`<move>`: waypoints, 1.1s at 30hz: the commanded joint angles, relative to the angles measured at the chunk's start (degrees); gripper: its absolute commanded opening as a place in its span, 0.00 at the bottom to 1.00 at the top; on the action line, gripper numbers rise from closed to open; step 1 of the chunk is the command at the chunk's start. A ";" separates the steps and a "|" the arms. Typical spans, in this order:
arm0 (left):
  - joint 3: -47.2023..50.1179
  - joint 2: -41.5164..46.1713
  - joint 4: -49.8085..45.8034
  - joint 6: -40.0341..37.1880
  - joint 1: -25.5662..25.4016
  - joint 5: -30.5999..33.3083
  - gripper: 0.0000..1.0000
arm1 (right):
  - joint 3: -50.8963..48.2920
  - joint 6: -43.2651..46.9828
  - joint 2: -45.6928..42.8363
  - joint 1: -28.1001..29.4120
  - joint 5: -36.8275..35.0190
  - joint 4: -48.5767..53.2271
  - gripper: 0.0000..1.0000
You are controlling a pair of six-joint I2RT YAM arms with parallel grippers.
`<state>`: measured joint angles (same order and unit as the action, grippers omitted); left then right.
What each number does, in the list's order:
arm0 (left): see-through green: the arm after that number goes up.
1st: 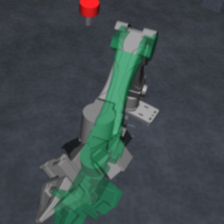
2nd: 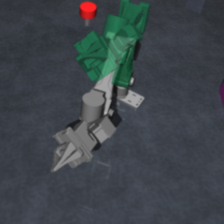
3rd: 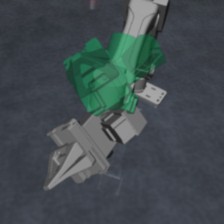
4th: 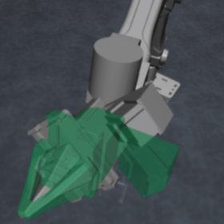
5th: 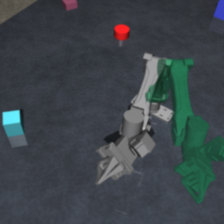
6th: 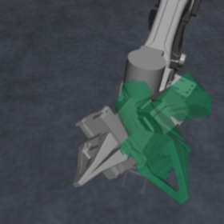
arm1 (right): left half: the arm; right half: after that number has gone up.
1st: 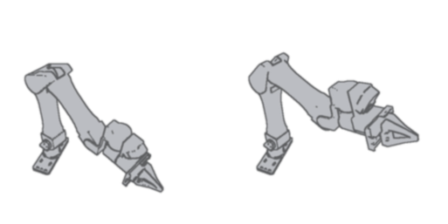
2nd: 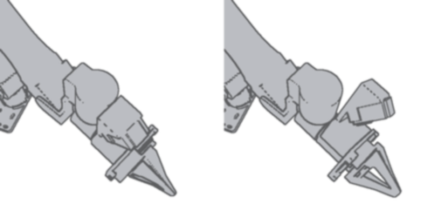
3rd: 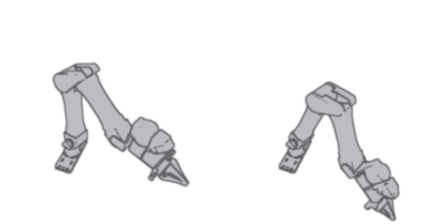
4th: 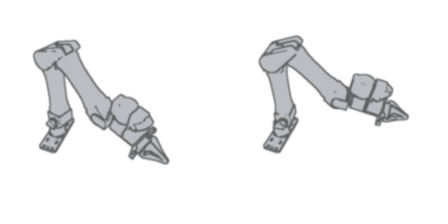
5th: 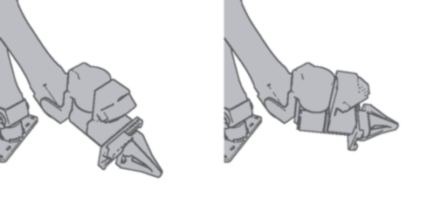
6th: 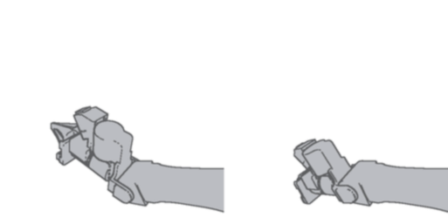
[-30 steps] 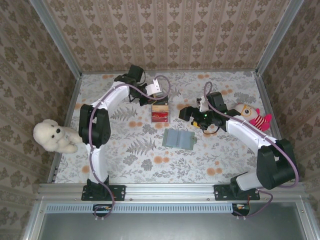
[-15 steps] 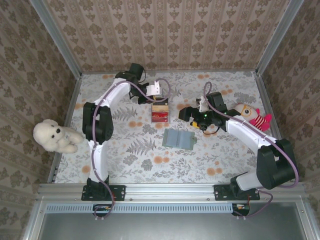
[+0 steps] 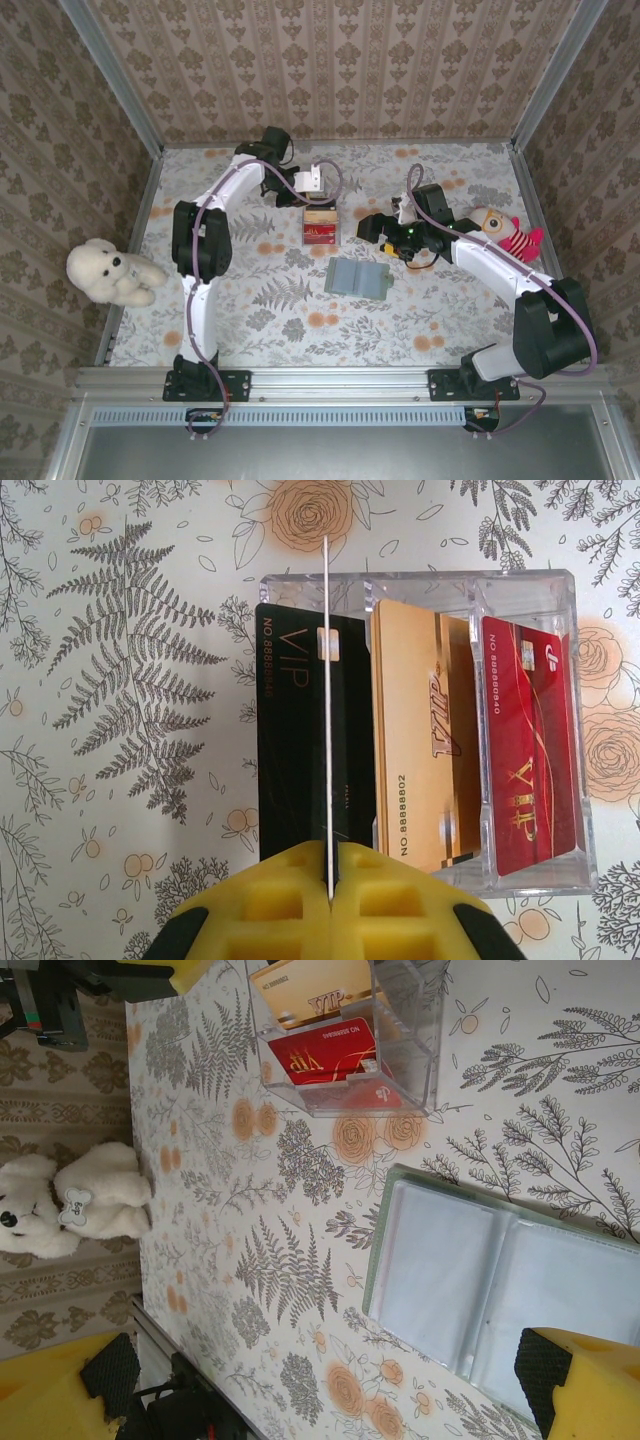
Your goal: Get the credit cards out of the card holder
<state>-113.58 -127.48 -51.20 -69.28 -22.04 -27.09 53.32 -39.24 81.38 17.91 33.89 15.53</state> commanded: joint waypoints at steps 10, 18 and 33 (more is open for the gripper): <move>-1.07 -1.76 0.15 -0.92 -0.28 -0.15 0.14 | 0.82 -1.27 -0.27 1.06 1.99 0.76 1.00; -0.77 -1.26 1.56 -0.29 -0.35 0.11 0.32 | 0.82 -1.27 -0.05 1.13 1.88 0.86 1.00; 18.72 18.79 25.77 20.52 0.50 -4.28 0.51 | 2.49 3.35 0.20 7.73 -14.03 8.39 1.00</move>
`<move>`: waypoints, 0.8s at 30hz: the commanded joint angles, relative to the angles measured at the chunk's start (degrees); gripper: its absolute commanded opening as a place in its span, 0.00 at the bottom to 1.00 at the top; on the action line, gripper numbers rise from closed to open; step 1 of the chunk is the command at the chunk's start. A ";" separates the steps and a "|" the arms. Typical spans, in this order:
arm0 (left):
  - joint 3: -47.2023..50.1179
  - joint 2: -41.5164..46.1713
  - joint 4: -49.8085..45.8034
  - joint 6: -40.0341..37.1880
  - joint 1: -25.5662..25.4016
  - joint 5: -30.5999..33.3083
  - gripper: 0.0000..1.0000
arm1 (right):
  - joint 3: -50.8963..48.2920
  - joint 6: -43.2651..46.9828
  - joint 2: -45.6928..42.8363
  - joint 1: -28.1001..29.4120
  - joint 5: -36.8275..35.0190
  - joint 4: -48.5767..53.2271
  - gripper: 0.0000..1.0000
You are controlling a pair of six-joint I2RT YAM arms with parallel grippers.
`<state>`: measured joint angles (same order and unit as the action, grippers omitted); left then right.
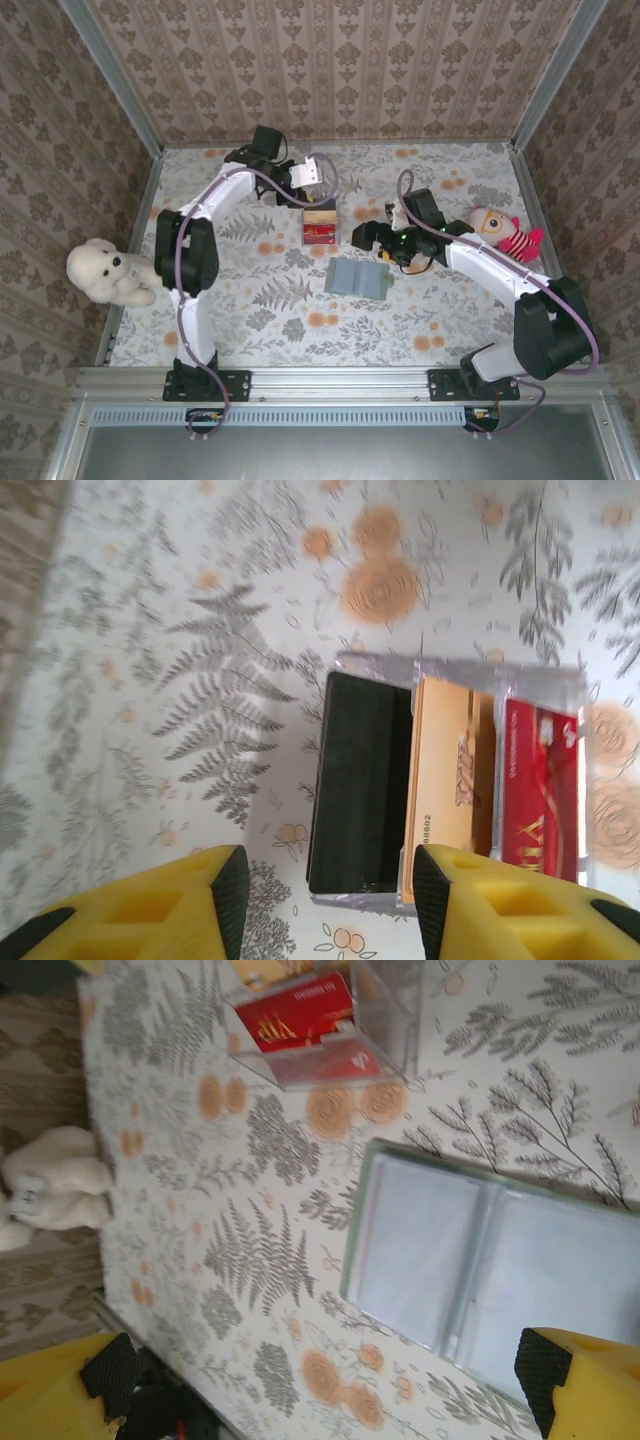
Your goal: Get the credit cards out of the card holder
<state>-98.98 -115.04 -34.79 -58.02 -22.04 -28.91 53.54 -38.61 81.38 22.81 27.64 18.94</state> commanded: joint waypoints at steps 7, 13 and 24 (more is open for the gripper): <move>20.96 17.57 21.81 25.35 0.60 3.56 0.60 | 2.73 5.80 4.33 14.70 -28.13 8.62 0.96; 32.15 25.00 26.00 33.37 0.38 2.00 1.00 | 7.17 5.30 12.82 19.50 -33.35 11.56 0.97; 49.18 38.00 35.98 51.59 -0.53 6.69 1.00 | 13.02 1.23 21.15 21.66 -34.24 11.54 0.95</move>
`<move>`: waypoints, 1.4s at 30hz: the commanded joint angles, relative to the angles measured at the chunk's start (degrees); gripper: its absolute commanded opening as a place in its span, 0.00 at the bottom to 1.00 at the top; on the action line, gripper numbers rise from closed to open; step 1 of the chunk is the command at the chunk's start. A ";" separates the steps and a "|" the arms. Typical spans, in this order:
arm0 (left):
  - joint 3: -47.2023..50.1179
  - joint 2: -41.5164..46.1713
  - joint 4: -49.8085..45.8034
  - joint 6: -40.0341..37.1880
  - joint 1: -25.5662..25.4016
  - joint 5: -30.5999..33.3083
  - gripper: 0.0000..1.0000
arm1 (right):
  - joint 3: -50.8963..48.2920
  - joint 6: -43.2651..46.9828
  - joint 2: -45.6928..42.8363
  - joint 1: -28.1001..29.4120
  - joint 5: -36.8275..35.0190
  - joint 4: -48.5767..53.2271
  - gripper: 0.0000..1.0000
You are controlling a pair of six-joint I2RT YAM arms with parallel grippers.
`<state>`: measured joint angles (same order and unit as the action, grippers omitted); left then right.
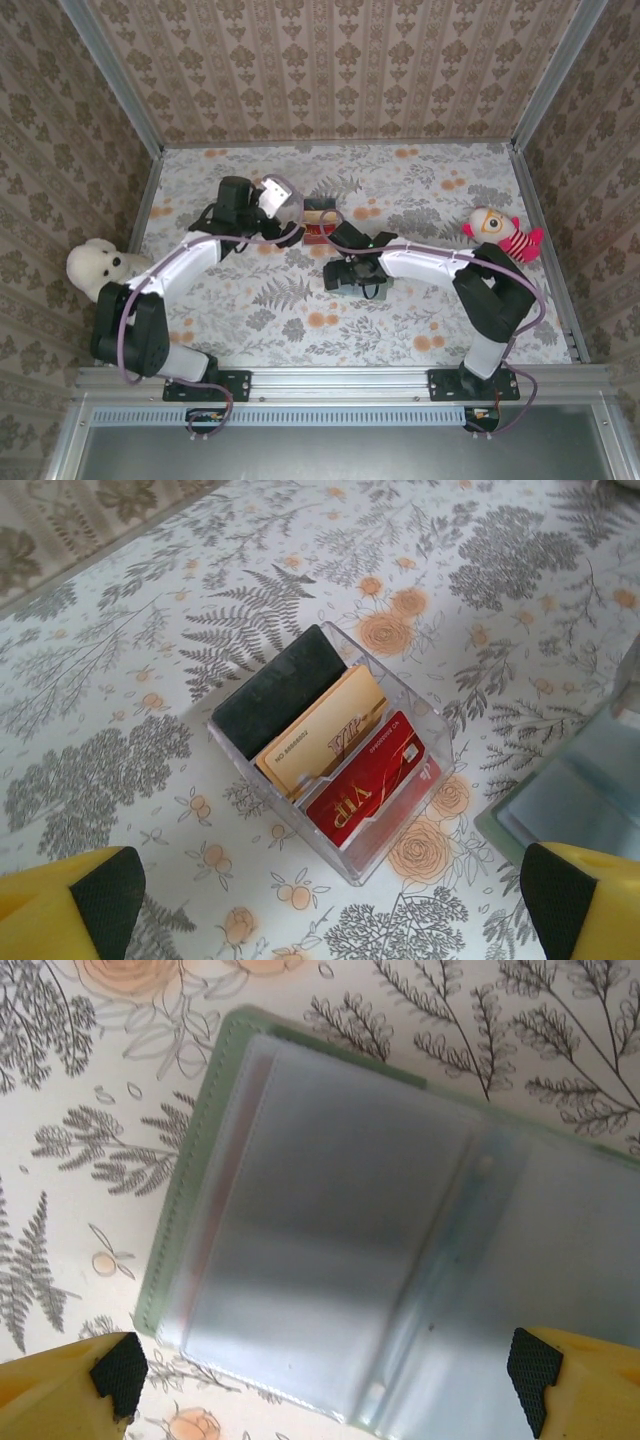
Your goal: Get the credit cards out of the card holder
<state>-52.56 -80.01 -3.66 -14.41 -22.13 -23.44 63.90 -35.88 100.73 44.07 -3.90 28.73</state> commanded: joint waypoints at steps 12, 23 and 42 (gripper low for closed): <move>13.58 12.87 10.29 27.73 -2.30 14.06 1.00 | 5.72 -3.80 8.06 0.35 -4.30 6.55 0.94; 12.12 11.96 0.63 41.07 1.46 31.44 1.00 | 4.49 -3.83 8.72 -0.11 -5.83 7.12 0.88; 10.08 7.94 -3.96 43.51 7.54 19.57 1.00 | -0.04 -3.76 2.27 -2.79 0.62 0.39 0.68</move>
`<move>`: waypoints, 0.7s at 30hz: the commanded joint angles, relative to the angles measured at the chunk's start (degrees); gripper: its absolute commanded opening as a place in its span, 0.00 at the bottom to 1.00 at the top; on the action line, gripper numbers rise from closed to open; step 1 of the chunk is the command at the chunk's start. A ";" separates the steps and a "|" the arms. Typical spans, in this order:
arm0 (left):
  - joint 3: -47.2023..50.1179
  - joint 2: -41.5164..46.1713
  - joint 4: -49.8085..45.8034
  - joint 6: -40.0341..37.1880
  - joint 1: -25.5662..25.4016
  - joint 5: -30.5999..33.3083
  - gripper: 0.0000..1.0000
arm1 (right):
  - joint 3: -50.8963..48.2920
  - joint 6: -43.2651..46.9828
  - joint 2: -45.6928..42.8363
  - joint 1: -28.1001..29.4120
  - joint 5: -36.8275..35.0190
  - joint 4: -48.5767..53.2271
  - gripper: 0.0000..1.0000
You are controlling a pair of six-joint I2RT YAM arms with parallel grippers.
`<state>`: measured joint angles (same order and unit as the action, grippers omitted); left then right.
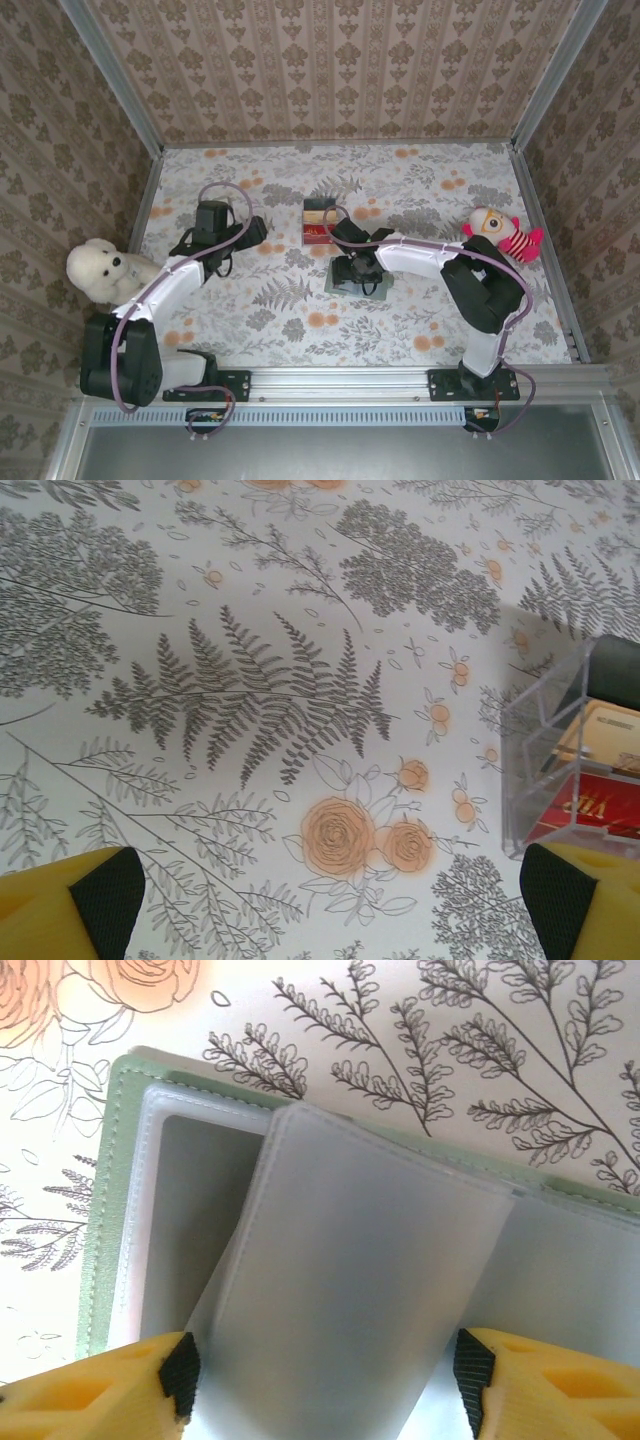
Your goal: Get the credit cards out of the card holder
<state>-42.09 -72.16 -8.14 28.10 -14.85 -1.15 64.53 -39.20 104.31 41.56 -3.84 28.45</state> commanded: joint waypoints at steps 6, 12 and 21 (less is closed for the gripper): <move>-0.49 -0.26 0.85 1.13 0.27 -6.44 1.00 | -0.19 -0.18 0.32 -0.30 -1.43 2.05 0.61; -0.18 -1.35 1.37 2.38 -0.15 -12.47 1.00 | -1.55 -0.35 -1.15 -0.38 -1.26 0.72 0.50; -0.67 -3.22 1.55 3.54 -1.24 -15.67 1.00 | -2.67 -0.20 -4.93 -0.36 -3.28 0.08 0.47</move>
<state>-42.09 -74.52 -7.29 30.48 -15.35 -14.31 62.39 -39.22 101.65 41.41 -4.64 27.53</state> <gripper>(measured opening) 0.999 0.468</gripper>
